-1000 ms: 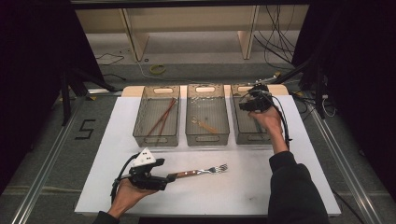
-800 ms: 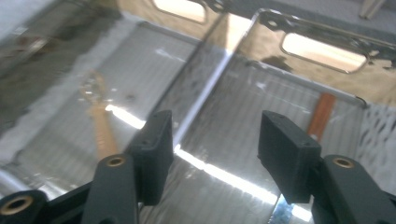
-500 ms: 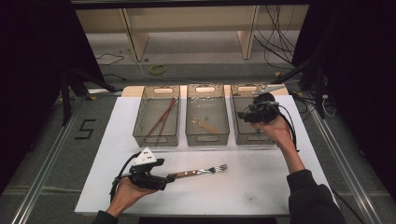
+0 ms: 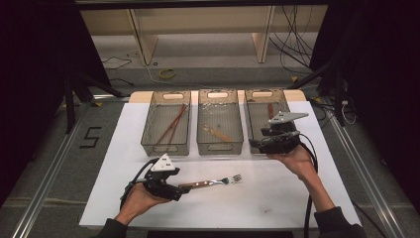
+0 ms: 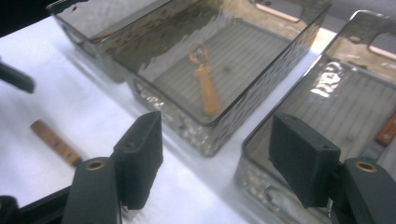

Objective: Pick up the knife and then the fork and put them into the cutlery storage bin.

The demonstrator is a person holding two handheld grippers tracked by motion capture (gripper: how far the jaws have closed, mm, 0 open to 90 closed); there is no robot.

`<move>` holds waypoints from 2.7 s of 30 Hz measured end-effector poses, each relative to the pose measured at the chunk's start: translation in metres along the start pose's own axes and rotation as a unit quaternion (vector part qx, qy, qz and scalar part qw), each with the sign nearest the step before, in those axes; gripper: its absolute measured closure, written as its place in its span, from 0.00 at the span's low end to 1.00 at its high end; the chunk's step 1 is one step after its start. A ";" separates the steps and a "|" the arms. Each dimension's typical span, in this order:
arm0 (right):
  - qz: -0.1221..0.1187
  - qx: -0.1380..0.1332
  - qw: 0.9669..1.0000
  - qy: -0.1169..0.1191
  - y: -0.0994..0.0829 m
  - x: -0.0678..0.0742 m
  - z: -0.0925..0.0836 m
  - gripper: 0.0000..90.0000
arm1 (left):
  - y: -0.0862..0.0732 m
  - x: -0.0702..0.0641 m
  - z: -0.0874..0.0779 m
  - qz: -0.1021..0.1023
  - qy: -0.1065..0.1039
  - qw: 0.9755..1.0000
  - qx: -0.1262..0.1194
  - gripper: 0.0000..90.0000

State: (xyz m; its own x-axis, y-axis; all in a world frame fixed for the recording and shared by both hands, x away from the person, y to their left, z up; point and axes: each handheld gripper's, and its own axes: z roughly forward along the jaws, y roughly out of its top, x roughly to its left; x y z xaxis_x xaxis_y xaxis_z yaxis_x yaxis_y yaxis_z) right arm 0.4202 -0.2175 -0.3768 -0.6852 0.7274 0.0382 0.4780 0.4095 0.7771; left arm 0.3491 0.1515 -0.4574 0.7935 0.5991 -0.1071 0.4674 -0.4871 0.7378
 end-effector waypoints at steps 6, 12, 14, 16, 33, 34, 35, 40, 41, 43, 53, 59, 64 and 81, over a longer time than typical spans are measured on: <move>-0.002 -0.001 1.000 0.017 -0.010 0.008 -0.003 0.39 | 0.007 -0.003 0.008 0.031 -0.002 0.999 0.038 0.27; -0.004 0.005 1.000 0.030 -0.019 0.016 -0.001 0.38 | 0.013 -0.006 0.019 0.060 -0.004 0.994 0.093 0.31; -0.005 0.008 0.999 0.033 -0.022 0.018 0.000 0.38 | 0.015 -0.005 0.023 0.070 -0.002 0.992 0.108 0.33; -0.005 0.009 0.999 0.036 -0.024 0.020 0.000 0.38 | 0.017 -0.004 0.026 0.079 -0.001 0.990 0.121 0.35; -0.026 0.014 0.998 0.053 -0.040 0.038 -0.006 0.38 | 0.030 -0.006 0.046 0.113 -0.010 0.973 0.202 0.59; -0.027 0.014 0.998 0.053 -0.040 0.039 -0.006 0.38 | 0.029 -0.006 0.047 0.113 -0.010 0.972 0.204 0.59; -0.027 0.014 0.998 0.052 -0.040 0.039 -0.006 0.38 | 0.029 -0.005 0.047 0.116 -0.012 0.972 0.206 0.60; -0.027 0.015 0.998 0.056 -0.041 0.040 -0.006 0.38 | 0.029 -0.006 0.049 0.117 -0.013 0.971 0.210 0.63; -0.027 0.014 0.998 0.055 -0.041 0.040 -0.006 0.38 | 0.029 -0.007 0.049 0.117 -0.015 0.970 0.211 0.64; -0.026 0.013 0.998 0.055 -0.041 0.039 -0.006 0.38 | 0.029 -0.007 0.050 0.120 -0.015 0.970 0.211 0.65; -0.027 0.017 0.998 0.054 -0.042 0.039 -0.004 0.38 | 0.032 -0.008 0.053 0.136 -0.022 0.964 0.228 0.73; -0.028 0.015 0.998 0.055 -0.042 0.040 -0.004 0.39 | 0.032 -0.012 0.053 0.167 -0.028 0.959 0.229 0.80; -0.029 0.018 0.998 0.058 -0.041 0.042 -0.002 0.40 | 0.032 -0.013 0.052 0.181 -0.030 0.957 0.226 0.83; -0.047 0.022 0.995 0.080 -0.036 0.055 0.006 0.40 | 0.032 -0.021 0.050 0.184 -0.042 0.959 0.210 0.84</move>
State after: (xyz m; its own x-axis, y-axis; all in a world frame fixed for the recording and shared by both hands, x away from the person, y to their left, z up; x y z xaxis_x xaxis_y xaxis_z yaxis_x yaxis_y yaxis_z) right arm 0.3690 -0.1889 -0.4068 -0.8051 0.5891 0.0693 0.4292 0.4980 0.7535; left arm 0.3671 0.0911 -0.4648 0.9552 0.2928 0.0437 0.2510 -0.8793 0.4048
